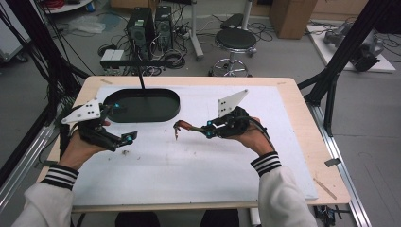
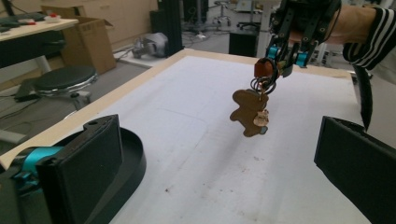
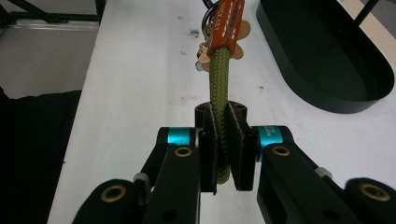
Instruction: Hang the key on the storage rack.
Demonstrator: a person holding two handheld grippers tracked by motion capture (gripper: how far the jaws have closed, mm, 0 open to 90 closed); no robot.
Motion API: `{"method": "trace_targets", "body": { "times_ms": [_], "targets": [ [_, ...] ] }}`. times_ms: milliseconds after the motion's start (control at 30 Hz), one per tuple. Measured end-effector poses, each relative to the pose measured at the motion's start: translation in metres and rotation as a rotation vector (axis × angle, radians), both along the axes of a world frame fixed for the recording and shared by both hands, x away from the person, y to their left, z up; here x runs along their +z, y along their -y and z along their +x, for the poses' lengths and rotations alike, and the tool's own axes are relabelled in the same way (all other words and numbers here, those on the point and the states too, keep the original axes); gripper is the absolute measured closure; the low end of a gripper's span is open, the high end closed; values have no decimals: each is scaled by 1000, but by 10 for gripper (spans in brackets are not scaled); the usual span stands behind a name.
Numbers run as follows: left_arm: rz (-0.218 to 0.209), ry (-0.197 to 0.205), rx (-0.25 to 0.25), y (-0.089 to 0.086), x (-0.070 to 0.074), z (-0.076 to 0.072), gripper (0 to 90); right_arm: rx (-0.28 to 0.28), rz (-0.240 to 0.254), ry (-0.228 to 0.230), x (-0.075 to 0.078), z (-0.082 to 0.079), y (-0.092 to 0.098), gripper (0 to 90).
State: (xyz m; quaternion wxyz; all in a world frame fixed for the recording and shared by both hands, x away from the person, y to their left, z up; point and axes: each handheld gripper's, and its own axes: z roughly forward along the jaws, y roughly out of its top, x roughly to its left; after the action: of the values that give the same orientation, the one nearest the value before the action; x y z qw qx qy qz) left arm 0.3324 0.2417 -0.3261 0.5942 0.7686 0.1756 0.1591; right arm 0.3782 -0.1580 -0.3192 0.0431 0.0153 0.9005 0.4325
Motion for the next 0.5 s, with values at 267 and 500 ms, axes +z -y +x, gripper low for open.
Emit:
{"method": "trace_targets", "body": {
  "times_ms": [267, 500],
  "targets": [
    [56, -12, -95, 30, 13, 13, 17, 47, -25, 29, 2, -5, -13, 837],
    [130, -31, -163, 52, 21, 18, 17, 72, -53, 36, 1, -6, -21, 837]
  ]
}}
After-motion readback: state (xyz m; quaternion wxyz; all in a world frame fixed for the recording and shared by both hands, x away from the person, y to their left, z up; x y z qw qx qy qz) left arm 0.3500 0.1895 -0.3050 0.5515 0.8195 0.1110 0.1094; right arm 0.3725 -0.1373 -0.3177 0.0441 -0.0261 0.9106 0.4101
